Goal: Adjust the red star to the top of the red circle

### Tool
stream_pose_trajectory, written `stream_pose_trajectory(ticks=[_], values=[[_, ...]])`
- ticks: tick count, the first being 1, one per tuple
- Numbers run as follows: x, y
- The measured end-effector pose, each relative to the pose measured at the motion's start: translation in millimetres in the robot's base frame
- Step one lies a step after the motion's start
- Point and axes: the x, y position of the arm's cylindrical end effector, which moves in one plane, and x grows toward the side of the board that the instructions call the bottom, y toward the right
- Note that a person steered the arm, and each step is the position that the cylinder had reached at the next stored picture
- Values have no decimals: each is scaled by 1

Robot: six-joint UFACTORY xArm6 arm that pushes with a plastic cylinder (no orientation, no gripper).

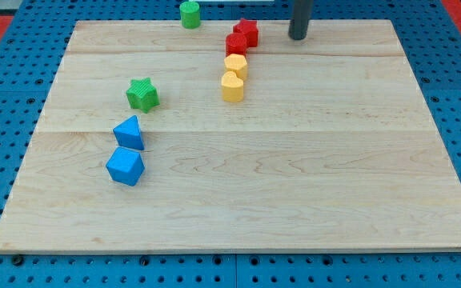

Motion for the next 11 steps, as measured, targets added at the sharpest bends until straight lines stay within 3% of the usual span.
stream_pose_trajectory(ticks=[1,3,4,5,6,8,11], values=[[0,-29],[-52,-48],[-46,-9],[-6,-18],[-7,-58],[-17,-71],[7,74]])
